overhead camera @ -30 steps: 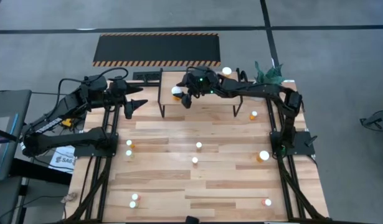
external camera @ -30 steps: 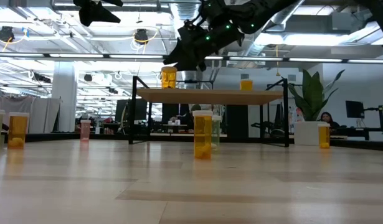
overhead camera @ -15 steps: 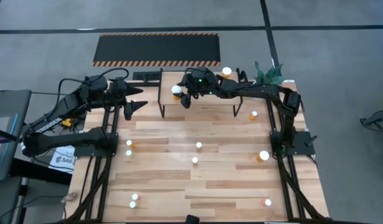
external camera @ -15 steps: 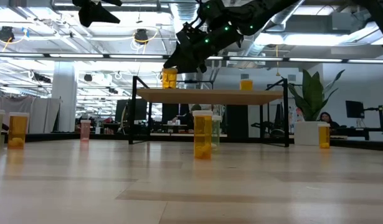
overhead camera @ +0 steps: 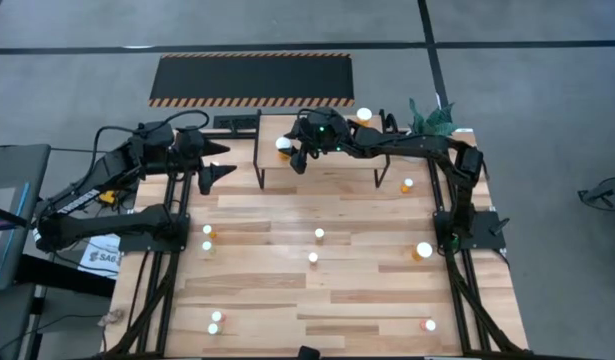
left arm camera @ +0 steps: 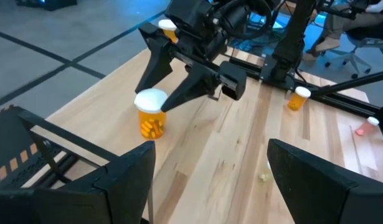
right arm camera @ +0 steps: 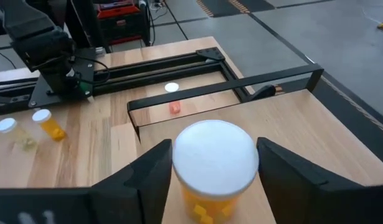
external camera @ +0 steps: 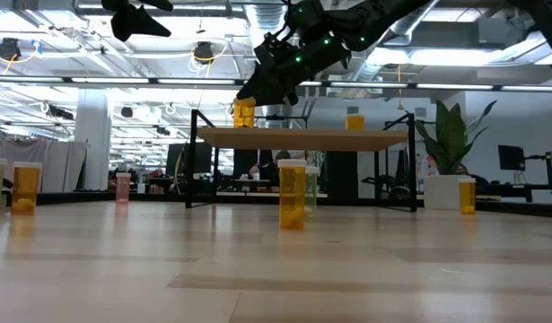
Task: Pick and place medicine bottles onto shelf by color
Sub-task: Put the top large orange pill bottle on the shelf aligned with the other large orange pill bottle
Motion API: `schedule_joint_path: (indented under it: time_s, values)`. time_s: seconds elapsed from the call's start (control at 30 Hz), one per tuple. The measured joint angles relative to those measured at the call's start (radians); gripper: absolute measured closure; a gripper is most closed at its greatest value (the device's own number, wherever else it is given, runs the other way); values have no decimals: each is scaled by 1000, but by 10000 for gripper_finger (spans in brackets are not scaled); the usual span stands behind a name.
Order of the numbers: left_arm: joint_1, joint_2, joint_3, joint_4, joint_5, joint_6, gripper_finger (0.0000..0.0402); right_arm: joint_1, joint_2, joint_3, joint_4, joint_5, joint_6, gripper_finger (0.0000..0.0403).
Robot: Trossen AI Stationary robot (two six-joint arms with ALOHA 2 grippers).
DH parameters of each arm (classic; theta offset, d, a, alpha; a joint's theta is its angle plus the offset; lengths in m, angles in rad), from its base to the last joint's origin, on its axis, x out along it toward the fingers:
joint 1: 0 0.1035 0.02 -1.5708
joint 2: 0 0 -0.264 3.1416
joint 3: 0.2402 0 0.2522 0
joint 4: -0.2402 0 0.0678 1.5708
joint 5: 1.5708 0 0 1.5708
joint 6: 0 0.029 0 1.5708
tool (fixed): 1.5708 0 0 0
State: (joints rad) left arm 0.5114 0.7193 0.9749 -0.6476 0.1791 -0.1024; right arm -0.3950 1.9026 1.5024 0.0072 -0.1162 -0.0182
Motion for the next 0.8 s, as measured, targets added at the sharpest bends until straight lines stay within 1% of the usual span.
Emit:
schedule_joint_path:
  time_s: [0.1,0.2,0.33,0.43,0.63,0.73,0.8]
  values:
    - [0,0,0,0,0,0,105,0,0,0,1,0,2,187]
    - [0,0,0,1,0,-4,105,0,0,0,1,0,2,194]
    - [0,0,0,1,0,-11,105,0,-4,0,-3,0,19,189]
    - [0,0,0,1,0,-11,105,-6,-36,-1,-33,-10,28,184]
    - [0,0,0,5,0,-11,105,-44,-147,-6,-173,-40,17,187]
    - [0,0,0,17,-1,-11,105,-85,-253,-97,-171,-58,21,185]
    - [0,0,0,17,-1,-16,105,-114,-345,-203,-156,-57,41,185]
